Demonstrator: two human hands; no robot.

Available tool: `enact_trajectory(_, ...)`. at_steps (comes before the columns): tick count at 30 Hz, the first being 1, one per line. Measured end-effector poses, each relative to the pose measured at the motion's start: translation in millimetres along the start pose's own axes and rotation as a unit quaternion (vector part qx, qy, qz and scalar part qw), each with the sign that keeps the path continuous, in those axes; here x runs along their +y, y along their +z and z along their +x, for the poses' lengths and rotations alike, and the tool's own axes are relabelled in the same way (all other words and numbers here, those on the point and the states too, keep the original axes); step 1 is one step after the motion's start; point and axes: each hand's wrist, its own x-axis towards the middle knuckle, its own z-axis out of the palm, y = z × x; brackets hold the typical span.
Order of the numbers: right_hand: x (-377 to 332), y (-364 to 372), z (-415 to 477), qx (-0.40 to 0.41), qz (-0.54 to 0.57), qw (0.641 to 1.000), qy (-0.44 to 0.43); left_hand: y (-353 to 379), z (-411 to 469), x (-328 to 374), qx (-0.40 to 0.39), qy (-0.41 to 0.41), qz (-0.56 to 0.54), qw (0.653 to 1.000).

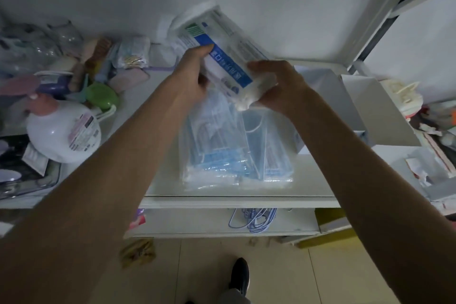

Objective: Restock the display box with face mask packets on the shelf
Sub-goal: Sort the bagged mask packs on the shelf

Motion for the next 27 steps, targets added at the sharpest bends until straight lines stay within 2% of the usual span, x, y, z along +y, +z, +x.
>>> enact_trajectory(2, -4, -1, 28, 0.026, 0.029, 0.999, -0.006, 0, 19, 7, 0.027, -0.034, 0.059, 0.997)
enact_trajectory(4, -5, -11, 63, 0.089, 0.006, 0.996, -0.012, 1, 31, 10, 0.035, -0.055, 0.108, 0.992)
enact_trajectory(7, -8, -34, 122, 0.181, -0.107, 0.978, 0.011, 1, 47, 10, 0.047, -0.073, 0.137, 0.987)
enact_trajectory(9, -14, -30, 126, 0.198, -0.189, 0.961, 0.048, 0, 57, 9, 0.054, -0.07, 0.127, 0.988)
enact_trajectory(11, -16, -23, 125, 0.209, -0.243, 0.944, 0.074, -6, 63, 14, 0.087, -0.017, 0.194, 0.977)
enact_trajectory(13, -15, -30, 139, 0.219, -0.297, 0.925, 0.093, -13, 61, 5, 0.089, 0.103, 0.362, 0.922)
enact_trajectory(14, -14, -38, 150, 0.213, -0.317, 0.919, 0.095, -12, 55, 3, 0.076, 0.127, 0.358, 0.922)
enact_trajectory(15, -11, -47, 163, 0.206, -0.327, 0.918, 0.086, -11, 51, 5, 0.072, 0.144, 0.313, 0.936)
enact_trajectory(16, -9, -52, 166, 0.205, -0.334, 0.918, 0.067, -9, 48, 8, 0.091, 0.171, 0.285, 0.939)
enact_trajectory(18, -8, -46, 155, 0.215, -0.357, 0.909, 0.02, -12, 32, 2, 0.172, 0.23, 0.347, 0.893)
enact_trajectory(19, -9, -39, 145, 0.231, -0.386, 0.893, -0.016, -16, 25, -5, 0.183, 0.24, 0.394, 0.868)
enact_trajectory(20, -12, -31, 137, 0.249, -0.43, 0.866, -0.059, -22, 14, -13, 0.181, 0.232, 0.448, 0.844)
enact_trajectory(21, -15, -25, 129, 0.266, -0.469, 0.836, -0.097, -28, -2, -21, 0.182, 0.189, 0.508, 0.821)
enact_trajectory(23, -15, -14, 106, 0.312, -0.476, 0.806, -0.164, -41, -24, -41, 0.175, 0.095, 0.568, 0.799)
enact_trajectory(24, -12, -10, 90, 0.317, -0.468, 0.807, -0.173, -48, -30, -50, 0.164, 0.056, 0.566, 0.806)
enact_trajectory(25, -2, -7, 74, 0.304, -0.453, 0.823, -0.158, -53, -35, -58, 0.151, 0.02, 0.549, 0.822)
enact_trajectory(27, 30, -3, 37, 0.211, -0.438, 0.868, -0.098, -65, -39, -71, 0.148, -0.015, 0.505, 0.85)
